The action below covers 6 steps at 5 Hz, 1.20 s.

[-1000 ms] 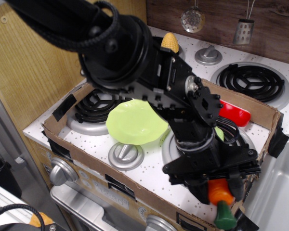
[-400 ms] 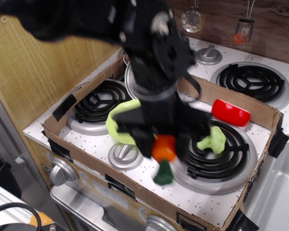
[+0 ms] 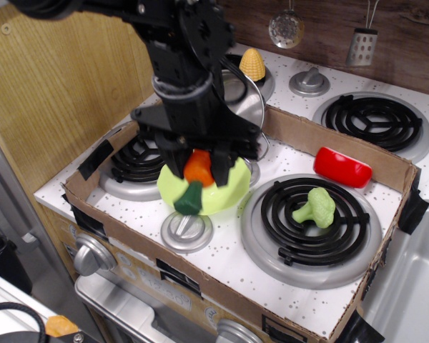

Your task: Put carrot on plate

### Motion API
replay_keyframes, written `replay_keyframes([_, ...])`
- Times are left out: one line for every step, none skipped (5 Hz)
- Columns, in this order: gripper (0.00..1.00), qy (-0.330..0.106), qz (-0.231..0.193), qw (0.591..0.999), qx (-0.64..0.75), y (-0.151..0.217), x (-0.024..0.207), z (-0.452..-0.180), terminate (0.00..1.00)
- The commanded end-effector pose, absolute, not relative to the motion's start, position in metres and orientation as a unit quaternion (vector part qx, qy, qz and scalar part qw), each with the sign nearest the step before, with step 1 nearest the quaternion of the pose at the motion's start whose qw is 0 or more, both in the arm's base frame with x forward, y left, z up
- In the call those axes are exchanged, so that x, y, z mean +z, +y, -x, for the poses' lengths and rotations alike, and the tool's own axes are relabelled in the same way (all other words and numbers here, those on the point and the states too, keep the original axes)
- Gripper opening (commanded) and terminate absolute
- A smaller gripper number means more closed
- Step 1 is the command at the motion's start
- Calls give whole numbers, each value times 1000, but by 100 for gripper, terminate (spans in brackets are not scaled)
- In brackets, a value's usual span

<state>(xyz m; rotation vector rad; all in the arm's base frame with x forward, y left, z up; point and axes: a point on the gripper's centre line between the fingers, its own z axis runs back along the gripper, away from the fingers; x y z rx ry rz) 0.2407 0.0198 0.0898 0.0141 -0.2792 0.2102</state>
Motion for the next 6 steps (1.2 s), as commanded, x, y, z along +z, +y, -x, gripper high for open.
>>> replay_keyframes([0,-155,3,985,77,25,90,-282,0])
replay_keyframes([0,-131,18,989,70,22,76,-286,0])
replay_keyframes([0,-94,13,993,77,20,65,-285,0])
replay_keyframes([0,-82,15,994,72,22,60,-286,0])
replay_keyframes([0,-89,19,993,77,25,55,-284,0])
replay_keyframes([0,-95,24,992,79,27,52,-284,0])
